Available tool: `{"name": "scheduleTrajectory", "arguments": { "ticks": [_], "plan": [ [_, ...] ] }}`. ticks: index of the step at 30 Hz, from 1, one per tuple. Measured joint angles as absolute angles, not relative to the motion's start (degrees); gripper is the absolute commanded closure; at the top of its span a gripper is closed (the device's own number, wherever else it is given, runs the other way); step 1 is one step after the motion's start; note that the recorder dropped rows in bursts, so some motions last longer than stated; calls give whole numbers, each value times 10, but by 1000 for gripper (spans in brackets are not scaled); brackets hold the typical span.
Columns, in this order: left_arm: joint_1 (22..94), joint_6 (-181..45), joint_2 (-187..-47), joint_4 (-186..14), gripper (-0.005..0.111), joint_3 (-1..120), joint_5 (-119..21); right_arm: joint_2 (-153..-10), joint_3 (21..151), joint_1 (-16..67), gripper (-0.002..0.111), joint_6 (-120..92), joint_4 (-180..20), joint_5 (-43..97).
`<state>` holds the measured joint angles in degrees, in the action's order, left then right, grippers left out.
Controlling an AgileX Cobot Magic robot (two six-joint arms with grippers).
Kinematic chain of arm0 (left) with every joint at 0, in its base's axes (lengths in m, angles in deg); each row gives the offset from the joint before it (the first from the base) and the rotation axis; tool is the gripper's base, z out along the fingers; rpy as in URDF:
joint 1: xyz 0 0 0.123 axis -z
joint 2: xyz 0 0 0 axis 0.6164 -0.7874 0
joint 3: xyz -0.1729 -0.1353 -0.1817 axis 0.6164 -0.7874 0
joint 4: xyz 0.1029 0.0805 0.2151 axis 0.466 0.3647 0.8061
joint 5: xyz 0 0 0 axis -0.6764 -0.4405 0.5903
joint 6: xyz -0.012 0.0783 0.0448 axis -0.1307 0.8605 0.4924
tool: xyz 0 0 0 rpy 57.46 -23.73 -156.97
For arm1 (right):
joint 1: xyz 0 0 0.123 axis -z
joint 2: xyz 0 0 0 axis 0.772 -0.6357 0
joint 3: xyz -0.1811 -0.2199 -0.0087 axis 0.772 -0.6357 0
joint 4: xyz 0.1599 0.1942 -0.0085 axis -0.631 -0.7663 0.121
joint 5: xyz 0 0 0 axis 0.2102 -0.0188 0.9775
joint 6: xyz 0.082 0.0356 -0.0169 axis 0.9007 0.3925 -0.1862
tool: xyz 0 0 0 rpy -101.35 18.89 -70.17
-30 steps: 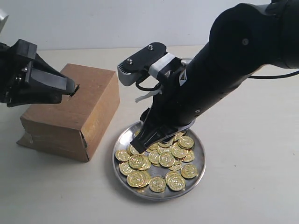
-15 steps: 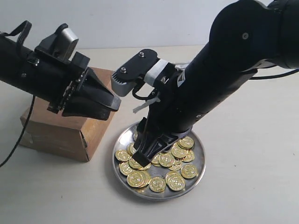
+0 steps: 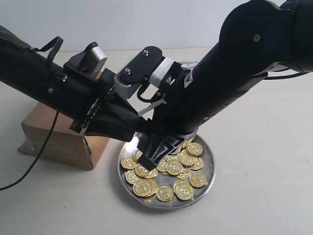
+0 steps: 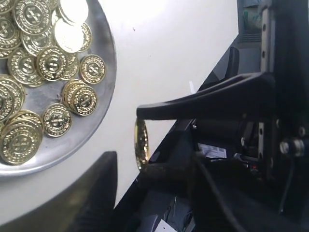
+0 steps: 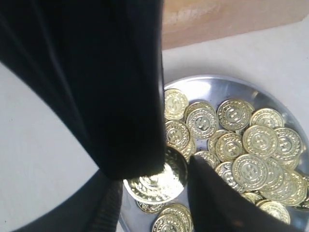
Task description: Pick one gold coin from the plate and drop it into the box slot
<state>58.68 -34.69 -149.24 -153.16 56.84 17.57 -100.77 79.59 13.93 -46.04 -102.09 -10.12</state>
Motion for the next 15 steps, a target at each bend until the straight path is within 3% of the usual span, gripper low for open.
{"name": "scheduleTrajectory", "arguments": {
  "ticks": [15],
  "plan": [
    [607,-375,-1509,-1538,61,568,137,-1008,796,139,83,-462,-1020,-81]
  ]
}}
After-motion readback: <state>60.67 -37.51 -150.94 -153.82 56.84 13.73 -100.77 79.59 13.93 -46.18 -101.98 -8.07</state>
